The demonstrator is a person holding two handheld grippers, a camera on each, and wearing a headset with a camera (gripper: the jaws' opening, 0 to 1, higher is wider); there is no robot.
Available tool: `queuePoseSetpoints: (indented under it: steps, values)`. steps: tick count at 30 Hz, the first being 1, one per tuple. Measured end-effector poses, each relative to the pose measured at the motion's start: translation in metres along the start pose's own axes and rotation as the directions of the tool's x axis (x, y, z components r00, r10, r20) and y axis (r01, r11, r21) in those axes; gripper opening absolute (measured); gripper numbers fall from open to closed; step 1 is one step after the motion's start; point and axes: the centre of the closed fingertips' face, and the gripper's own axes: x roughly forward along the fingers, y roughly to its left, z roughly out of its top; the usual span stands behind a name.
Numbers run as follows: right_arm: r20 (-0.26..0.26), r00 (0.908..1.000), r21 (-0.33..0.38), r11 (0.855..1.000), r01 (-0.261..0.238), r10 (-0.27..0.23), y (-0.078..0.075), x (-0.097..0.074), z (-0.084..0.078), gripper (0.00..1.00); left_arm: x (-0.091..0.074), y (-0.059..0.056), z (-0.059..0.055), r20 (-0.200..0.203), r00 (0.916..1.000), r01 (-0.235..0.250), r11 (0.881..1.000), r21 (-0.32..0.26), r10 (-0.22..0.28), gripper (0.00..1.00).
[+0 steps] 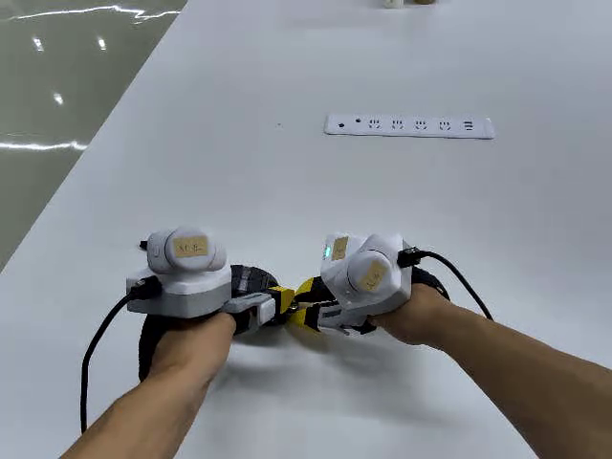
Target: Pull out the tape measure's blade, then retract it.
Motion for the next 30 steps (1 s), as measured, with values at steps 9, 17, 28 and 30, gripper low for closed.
queuePoseSetpoints:
  steps: [9,17,28,30]
  values:
    - [-0.013,0.9999,-0.020,1.000,-0.009,0.009,0.0019,0.0005,0.0001,0.11,-0.0001,-0.0012,0.0003,-0.007,1.0000,0.007,1.000,0.011,-0.007,0.61]
    - [-0.023,0.9997,-0.021,1.000,-0.007,0.006,0.0016,0.0010,0.0002,0.12,0.0001,-0.0009,0.0001,-0.013,0.9999,0.008,1.000,0.006,-0.007,0.62]
    - [-0.029,0.9994,-0.019,1.000,0.016,-0.016,-0.0012,0.0004,-0.0002,0.20,-0.0027,-0.0019,0.0009,-0.006,0.9999,0.012,1.000,0.005,-0.012,0.63]
    - [-0.023,0.9997,-0.014,1.000,0.010,-0.011,0.0006,0.0003,0.0009,0.22,-0.0042,-0.0017,0.0019,-0.001,0.9999,0.011,1.000,0.008,-0.011,0.63]
